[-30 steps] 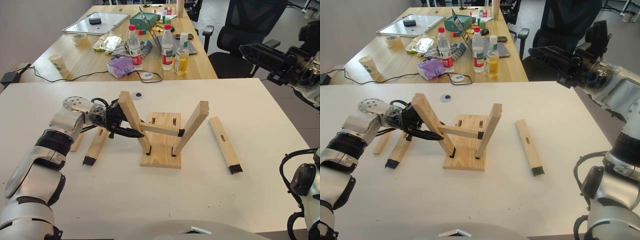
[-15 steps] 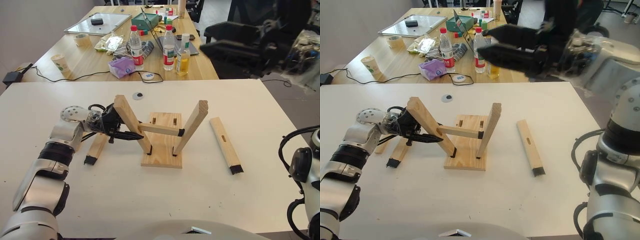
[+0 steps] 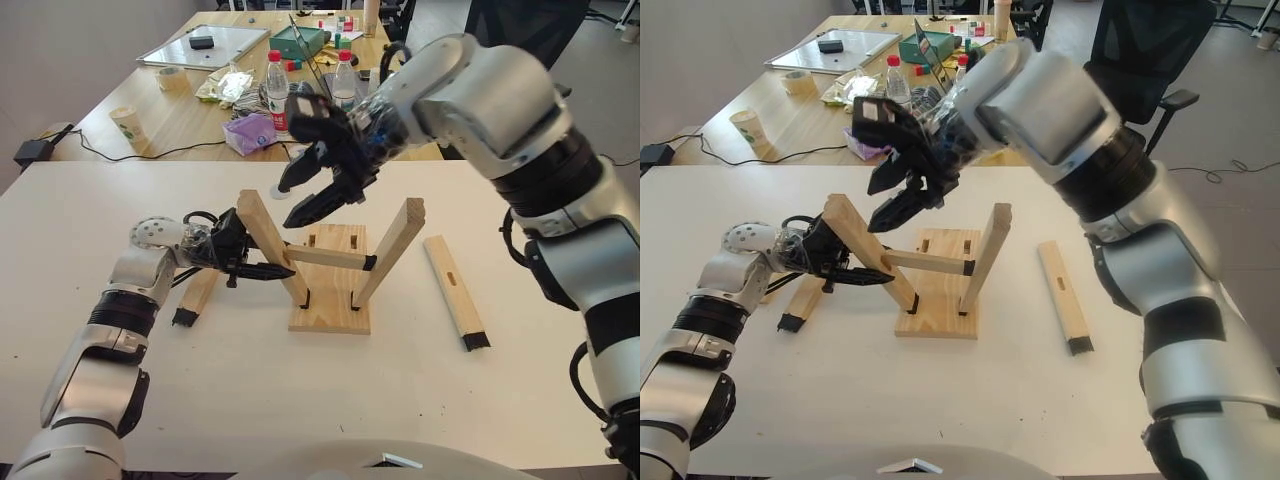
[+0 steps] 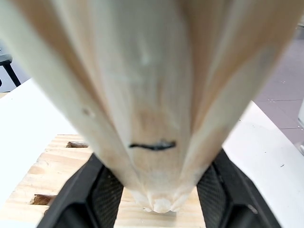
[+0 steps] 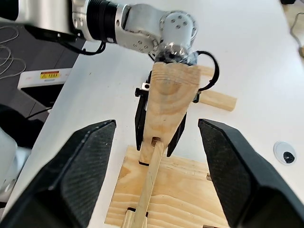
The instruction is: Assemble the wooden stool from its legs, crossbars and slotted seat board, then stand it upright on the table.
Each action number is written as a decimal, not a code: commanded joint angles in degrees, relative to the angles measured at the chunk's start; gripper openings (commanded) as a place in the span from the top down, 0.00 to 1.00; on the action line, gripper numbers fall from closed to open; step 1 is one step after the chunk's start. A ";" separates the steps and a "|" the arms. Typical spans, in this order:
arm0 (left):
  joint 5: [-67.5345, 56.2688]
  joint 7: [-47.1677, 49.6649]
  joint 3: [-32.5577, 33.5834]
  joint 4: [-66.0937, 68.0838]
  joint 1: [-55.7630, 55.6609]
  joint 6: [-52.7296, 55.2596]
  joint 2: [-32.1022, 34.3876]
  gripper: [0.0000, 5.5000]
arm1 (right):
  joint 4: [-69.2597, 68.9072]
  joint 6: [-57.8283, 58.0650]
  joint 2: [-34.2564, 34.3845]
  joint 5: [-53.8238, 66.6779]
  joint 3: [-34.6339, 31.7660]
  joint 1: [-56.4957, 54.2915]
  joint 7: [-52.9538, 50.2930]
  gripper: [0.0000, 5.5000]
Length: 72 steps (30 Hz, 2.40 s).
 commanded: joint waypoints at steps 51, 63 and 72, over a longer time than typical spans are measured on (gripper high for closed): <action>16.91 6.16 -13.79 -3.07 8.01 4.43 -5.89 0.63 | 8.18 -9.63 9.25 -27.33 10.45 8.46 12.94 0.85; 24.69 12.78 -21.58 -2.58 15.59 -0.80 -5.79 0.63 | 0.06 -2.51 6.65 -22.61 4.16 7.54 14.71 0.87; 23.93 13.38 -22.27 0.85 12.12 -2.25 -5.54 0.63 | 2.99 -3.09 4.96 -21.95 -2.96 3.18 13.94 0.54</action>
